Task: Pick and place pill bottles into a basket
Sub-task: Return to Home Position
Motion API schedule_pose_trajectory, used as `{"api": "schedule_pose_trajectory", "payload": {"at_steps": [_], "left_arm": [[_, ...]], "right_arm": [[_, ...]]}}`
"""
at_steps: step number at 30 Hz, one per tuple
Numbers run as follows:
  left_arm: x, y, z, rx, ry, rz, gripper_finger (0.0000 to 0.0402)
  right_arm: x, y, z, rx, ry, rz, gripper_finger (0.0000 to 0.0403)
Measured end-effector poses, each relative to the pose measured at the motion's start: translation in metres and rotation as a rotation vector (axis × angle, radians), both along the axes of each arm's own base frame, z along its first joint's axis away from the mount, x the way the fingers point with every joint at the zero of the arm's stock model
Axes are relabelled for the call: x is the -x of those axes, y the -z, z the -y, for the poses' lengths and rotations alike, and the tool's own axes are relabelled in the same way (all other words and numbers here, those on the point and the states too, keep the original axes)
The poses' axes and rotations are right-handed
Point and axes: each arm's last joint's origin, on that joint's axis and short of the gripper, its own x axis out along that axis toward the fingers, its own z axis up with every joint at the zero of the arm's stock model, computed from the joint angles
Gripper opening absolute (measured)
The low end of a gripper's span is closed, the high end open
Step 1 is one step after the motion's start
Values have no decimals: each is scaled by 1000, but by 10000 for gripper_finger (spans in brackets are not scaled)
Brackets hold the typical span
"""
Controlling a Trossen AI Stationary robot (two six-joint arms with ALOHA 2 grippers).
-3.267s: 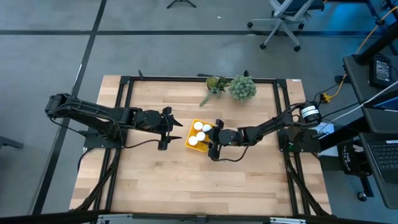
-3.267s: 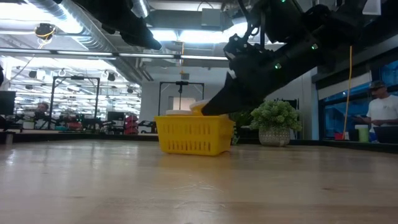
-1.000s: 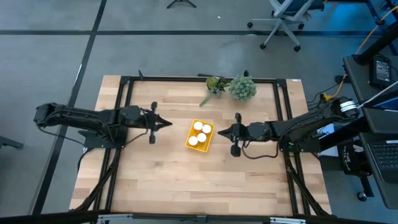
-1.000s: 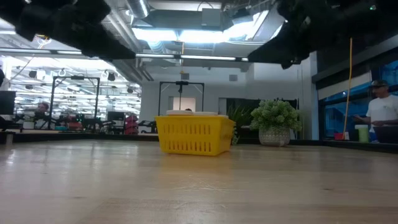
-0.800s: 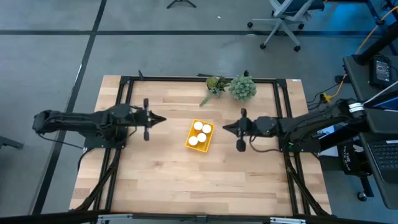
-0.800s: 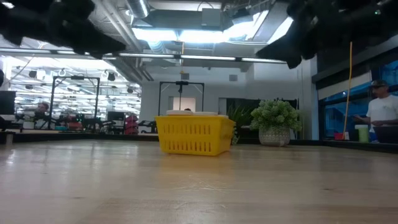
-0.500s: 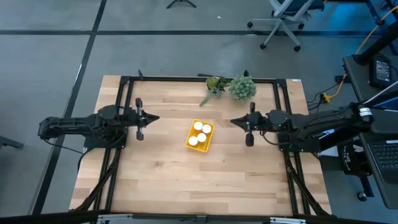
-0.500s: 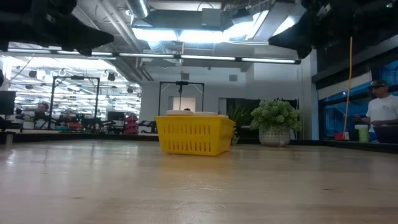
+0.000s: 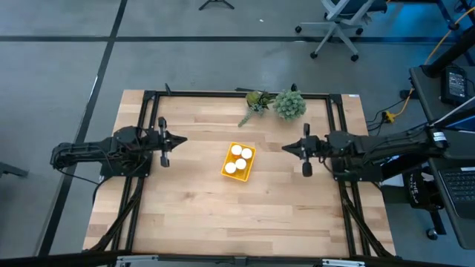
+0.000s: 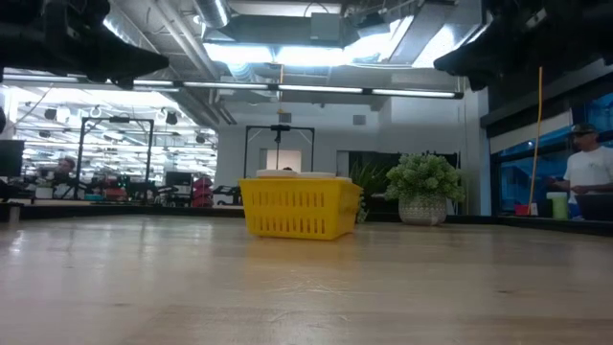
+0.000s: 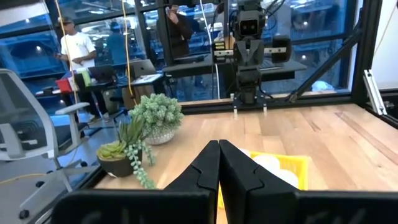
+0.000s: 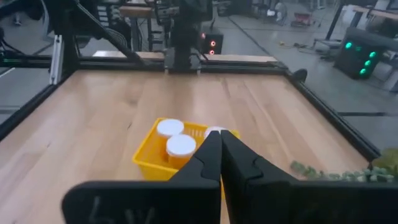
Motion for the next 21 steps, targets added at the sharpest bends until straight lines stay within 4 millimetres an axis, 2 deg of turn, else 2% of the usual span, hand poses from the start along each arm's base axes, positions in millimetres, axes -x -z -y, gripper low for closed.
{"api": "schedule_pose_trajectory", "payload": {"at_steps": [9, 14, 21], "left_arm": [[1, -1, -1, -13, -25, 10, 2], [3, 0, 0, 20, -17, 19, 1], [-3, 28, -1, 19, -29, 52, 1]], "right_arm": [[8, 20, 1, -16, 4, 65, 0], [14, 19, 1, -28, 6, 85, 0], [16, 17, 1, -25, 5, 97, 0]]}}
